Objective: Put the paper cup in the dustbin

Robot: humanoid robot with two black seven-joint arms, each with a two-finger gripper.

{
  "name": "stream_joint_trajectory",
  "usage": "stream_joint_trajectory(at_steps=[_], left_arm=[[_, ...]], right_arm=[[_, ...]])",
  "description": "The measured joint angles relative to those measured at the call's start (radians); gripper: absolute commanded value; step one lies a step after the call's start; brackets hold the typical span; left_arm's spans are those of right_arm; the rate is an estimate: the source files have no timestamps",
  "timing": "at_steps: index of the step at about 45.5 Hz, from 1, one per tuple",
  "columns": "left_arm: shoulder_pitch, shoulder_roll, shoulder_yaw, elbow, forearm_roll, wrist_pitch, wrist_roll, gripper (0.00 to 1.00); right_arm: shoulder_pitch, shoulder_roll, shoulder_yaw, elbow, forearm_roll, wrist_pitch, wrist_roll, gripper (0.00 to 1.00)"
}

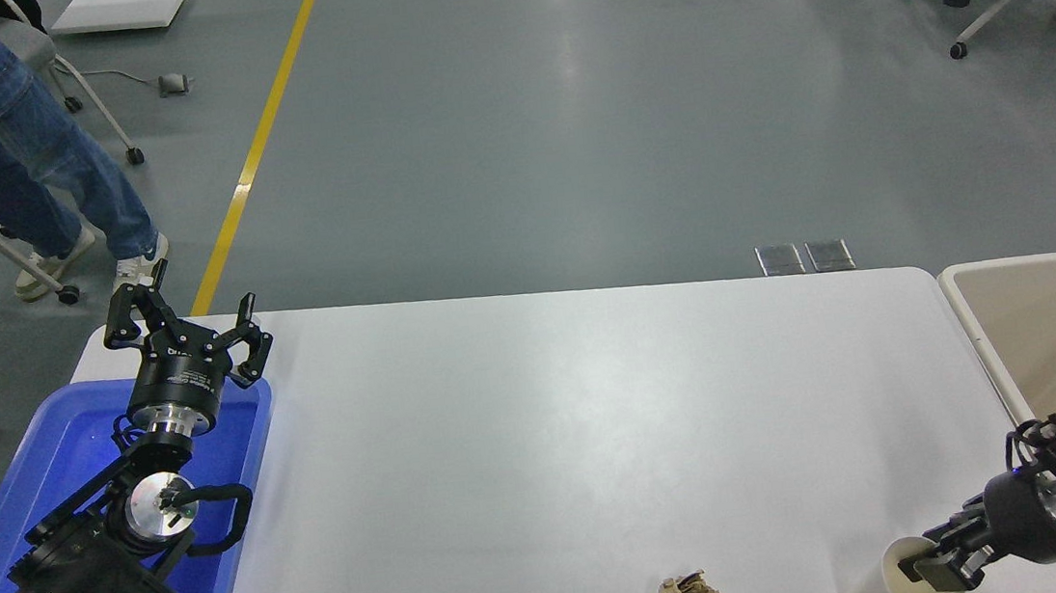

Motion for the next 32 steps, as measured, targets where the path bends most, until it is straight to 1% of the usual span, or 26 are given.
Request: stream_joint_trajectory(at_steps=[32], left_arm=[[0.000,0.000,0.000,0.000,0.000,0.000,0.000,1.00]], right_arm=[[0.048,-0.018,0.013,0.002,-0.001,-0.024,0.014,0.00]])
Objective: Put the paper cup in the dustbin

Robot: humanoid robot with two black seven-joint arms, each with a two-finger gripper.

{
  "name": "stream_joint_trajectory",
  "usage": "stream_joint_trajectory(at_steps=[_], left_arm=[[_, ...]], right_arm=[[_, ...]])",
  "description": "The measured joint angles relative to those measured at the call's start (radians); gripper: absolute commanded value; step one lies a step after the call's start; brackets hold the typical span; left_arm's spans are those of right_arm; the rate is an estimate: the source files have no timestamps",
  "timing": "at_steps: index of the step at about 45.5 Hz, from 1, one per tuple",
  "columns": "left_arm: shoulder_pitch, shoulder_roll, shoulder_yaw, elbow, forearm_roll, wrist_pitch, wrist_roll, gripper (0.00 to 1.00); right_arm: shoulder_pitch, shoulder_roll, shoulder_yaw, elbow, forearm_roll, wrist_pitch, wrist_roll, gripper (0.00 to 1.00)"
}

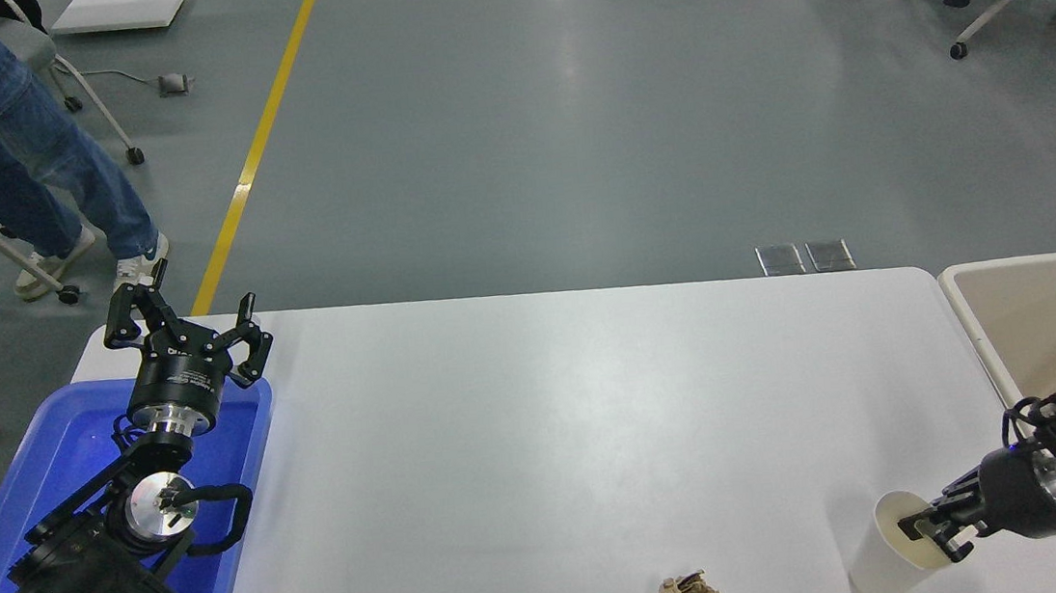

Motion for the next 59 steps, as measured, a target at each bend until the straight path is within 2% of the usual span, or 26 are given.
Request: stream_joint_trajectory(at_steps=[19,34,50,59], left_arm=[[0.001,0.000,0.000,0.000,0.000,0.000,0.000,1.00],[0.000,0.000,0.000,0.000,0.000,0.000,0.000,1.00],[0.000,0.000,0.000,0.000,0.000,0.000,0.000,1.00],[0.000,0.000,0.000,0.000,-0.001,0.000,0.000,1.00]], right_arm=[[0.165,-0.201,0.051,0.168,0.115,0.018,0.040,0.00],[0.354,-0.359,0.078,0.238,0.254,0.098,0.082,0.00],[0.448,-0.425,0.177,0.228,0.350,0.209,0.097,0.00],[0.440,-0.413,0.191,0.091,0.415,0.222,0.093,0.00]])
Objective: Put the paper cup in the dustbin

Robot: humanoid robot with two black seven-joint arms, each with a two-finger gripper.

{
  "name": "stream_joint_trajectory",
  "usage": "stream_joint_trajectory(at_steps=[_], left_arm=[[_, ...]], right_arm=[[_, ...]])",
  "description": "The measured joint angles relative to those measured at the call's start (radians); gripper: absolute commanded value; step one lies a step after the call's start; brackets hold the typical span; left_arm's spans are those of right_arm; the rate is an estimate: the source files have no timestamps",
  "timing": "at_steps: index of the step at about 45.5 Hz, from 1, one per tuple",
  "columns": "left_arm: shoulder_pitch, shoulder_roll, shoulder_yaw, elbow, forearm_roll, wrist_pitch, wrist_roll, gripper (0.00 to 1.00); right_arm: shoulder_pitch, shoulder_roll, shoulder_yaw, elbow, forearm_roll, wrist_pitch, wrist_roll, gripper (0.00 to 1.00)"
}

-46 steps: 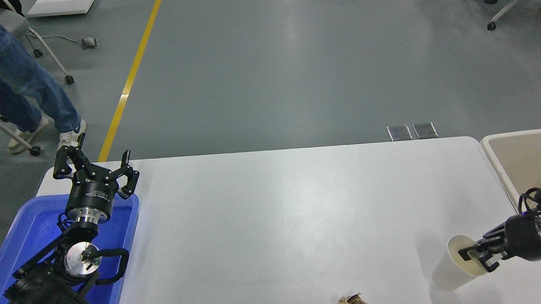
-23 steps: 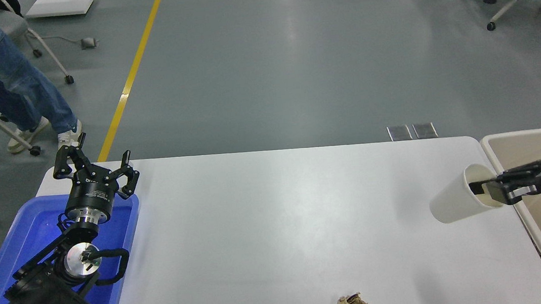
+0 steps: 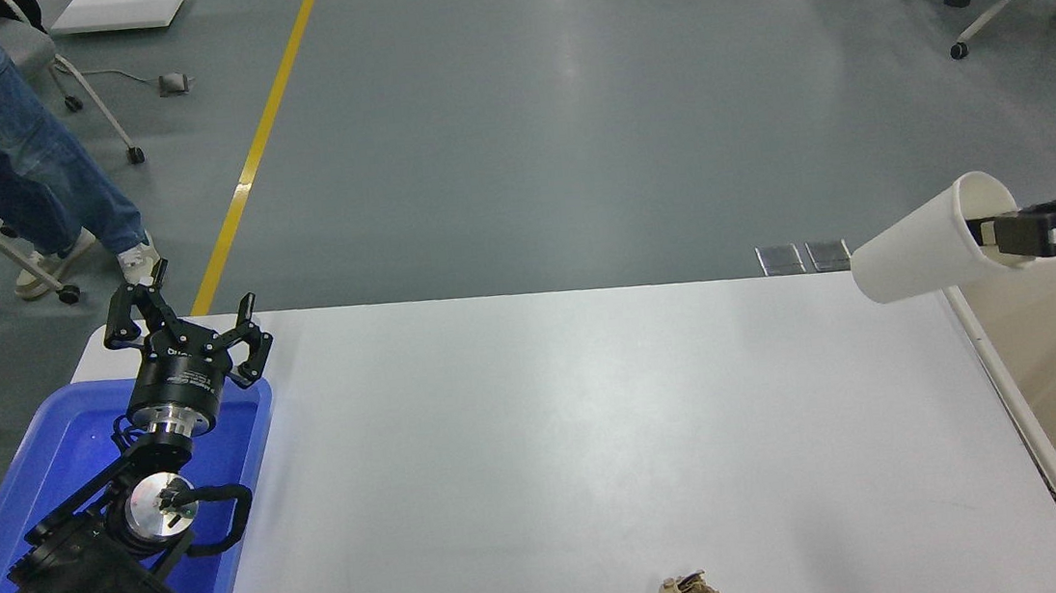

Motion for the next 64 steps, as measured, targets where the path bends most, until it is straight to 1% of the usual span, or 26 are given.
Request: stream_joint_trajectory(at_steps=[6,10,11,13,18,24,28,31,37,49,60,64], left_arm=[[0.000,0.000,0.000,0.000,0.000,0.000,0.000,1.00],[0.000,0.000,0.000,0.000,0.000,0.000,0.000,1.00],[0.000,0.000,0.000,0.000,0.000,0.000,0.000,1.00],[0.000,0.000,0.000,0.000,0.000,0.000,0.000,1.00],[0.000,0.000,0.000,0.000,0.001,0.000,0.000,1.00],[0.000,0.000,0.000,0.000,0.001,0.000,0.000,1.00],[0.000,0.000,0.000,0.000,0.000,0.000,0.000,1.00],[0.000,0.000,0.000,0.000,0.000,0.000,0.000,1.00],[0.000,0.000,0.000,0.000,0.000,0.000,0.000,1.00],[0.000,0.000,0.000,0.000,0.000,0.000,0.000,1.00],[0.000,0.000,0.000,0.000,0.000,0.000,0.000,1.00],[0.000,0.000,0.000,0.000,0.000,0.000,0.000,1.00]], right_arm=[[-0.043,0.043,0.004,-0.177,0.063,0.002,-0.002,0.00],[-0.098,0.095,0.006,-0.354,0.123,0.004,-0.003,0.00],[-0.122,0.118,0.006,-0.423,0.145,0.005,-0.002,0.00],[-0.141,0.136,0.006,-0.475,0.163,0.005,-0.003,0.00],[-0.247,0.245,0.002,-0.747,0.250,0.008,-0.003,0.00],[-0.360,0.366,0.001,-1.012,0.325,0.010,-0.003,0.00],[-0.420,0.428,0.001,-1.138,0.365,0.008,-0.013,0.00],[-0.461,0.465,0.002,-1.212,0.403,0.006,-0.039,0.00],[-0.524,0.516,0.002,-1.303,0.480,-0.012,-0.112,0.00],[-0.628,0.613,0.009,-1.405,0.583,-0.081,-0.234,0.00],[-0.734,0.734,0.013,-1.464,0.658,-0.180,-0.305,0.00],[-0.766,0.767,0.014,-1.473,0.677,-0.208,-0.314,0.00]])
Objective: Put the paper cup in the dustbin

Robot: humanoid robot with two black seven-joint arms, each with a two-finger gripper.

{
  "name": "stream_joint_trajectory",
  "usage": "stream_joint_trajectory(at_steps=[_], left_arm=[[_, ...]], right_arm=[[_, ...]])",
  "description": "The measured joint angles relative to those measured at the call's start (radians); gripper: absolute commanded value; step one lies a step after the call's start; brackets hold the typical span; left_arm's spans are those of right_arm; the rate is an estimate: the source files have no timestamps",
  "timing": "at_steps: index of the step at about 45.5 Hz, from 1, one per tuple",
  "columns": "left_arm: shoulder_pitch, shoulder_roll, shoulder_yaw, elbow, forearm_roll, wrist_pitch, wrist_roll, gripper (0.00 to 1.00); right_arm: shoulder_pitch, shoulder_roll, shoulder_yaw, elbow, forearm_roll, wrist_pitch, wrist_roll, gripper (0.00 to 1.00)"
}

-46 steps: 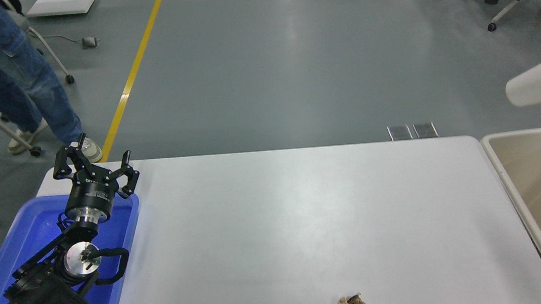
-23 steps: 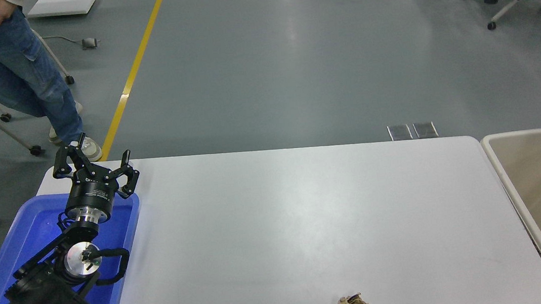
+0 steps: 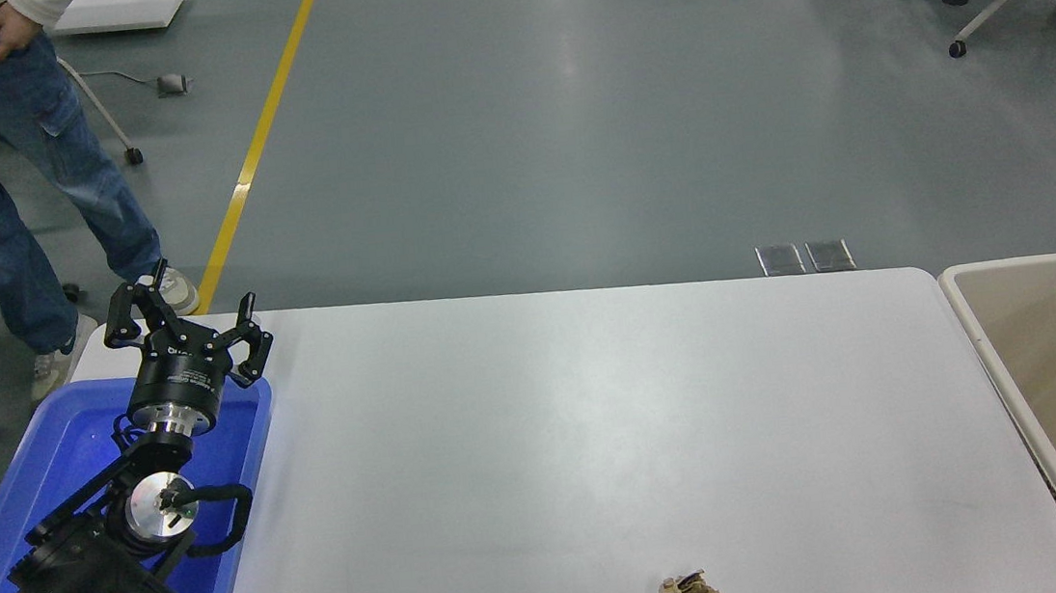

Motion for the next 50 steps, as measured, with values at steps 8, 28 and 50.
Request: stream_joint_trajectory(at_steps=[8,28,50], left_arm=[[0.000,0.000,0.000,0.000,0.000,0.000,0.000,1.00],[0.000,0.000,0.000,0.000,0.000,0.000,0.000,1.00],[0.000,0.000,0.000,0.000,0.001,0.000,0.000,1.00]], right_arm=[[-0.071,0.069,0.001,-0.008,0.044,-0.050,-0.015,0.00],[-0.126,0.113,0.011,-0.016,0.085,-0.087,-0.026,0.97],[-0.106,0.111,0.022,0.002,0.105,-0.086,-0.030,0.99]])
